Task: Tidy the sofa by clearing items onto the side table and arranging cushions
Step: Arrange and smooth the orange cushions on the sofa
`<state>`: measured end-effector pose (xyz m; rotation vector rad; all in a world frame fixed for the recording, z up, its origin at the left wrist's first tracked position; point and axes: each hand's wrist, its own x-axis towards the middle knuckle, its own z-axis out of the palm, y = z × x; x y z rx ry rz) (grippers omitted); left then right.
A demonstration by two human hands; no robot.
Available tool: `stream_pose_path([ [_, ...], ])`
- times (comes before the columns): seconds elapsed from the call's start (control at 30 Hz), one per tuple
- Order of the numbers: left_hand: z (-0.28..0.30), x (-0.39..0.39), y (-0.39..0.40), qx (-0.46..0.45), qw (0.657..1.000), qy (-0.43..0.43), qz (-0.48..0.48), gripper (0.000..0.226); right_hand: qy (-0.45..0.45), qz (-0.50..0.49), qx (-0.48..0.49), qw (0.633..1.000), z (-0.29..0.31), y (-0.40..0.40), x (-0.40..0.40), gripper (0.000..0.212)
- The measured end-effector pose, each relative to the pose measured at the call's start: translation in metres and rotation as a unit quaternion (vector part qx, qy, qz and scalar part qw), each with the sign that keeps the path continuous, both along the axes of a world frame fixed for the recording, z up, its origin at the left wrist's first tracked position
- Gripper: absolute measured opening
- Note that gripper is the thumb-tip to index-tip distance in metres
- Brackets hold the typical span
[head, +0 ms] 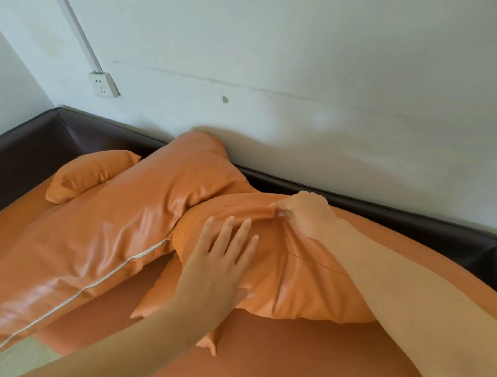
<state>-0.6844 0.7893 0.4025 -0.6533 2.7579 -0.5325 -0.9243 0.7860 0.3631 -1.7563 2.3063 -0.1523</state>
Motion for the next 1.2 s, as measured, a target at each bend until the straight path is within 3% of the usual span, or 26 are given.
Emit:
stream_pose_path([
  [0.2, -0.017, -0.019, -0.049, -0.070, 0.997, -0.013, -0.023, 0.105, -0.009, 0.014, -0.014, 1.000, -0.002, -0.009, -0.010, 0.024],
  [0.33, -0.025, -0.027, -0.073, -0.064, 0.997, -0.006, -0.039, 0.110, -0.035, 0.030, -0.126, 0.991, -0.025, 0.011, -0.006, 0.038],
  [0.43, -0.032, -0.030, -0.080, -0.069, 0.997, 0.008, -0.041, 0.109, 0.036, 0.085, -0.209, 0.974, -0.041, 0.034, 0.004, 0.045],
  [0.57, -0.033, -0.034, -0.093, -0.075, 0.996, 0.018, -0.055, 0.109, 0.081, 0.147, -0.177, 0.970, -0.058, 0.060, 0.025, 0.059],
  [0.73, -0.037, -0.034, -0.099, -0.094, 0.994, 0.018, -0.052, 0.108, 0.123, 0.108, -0.133, 0.977, -0.077, 0.066, 0.042, 0.093],
  [0.83, -0.038, -0.028, -0.095, -0.154, 0.985, 0.047, -0.062, 0.104, 0.134, 0.108, -0.117, 0.978, -0.073, 0.054, 0.034, 0.088],
  [0.97, -0.067, 0.000, -0.062, -0.224, 0.953, 0.177, -0.102, 0.056, 0.125, 0.081, -0.100, 0.984, -0.063, 0.032, 0.020, 0.079],
  [1.2, -0.072, -0.019, -0.092, -0.109, 0.976, 0.181, -0.059, 0.088, 0.114, 0.052, -0.058, 0.990, -0.039, -0.002, -0.014, 0.072],
])
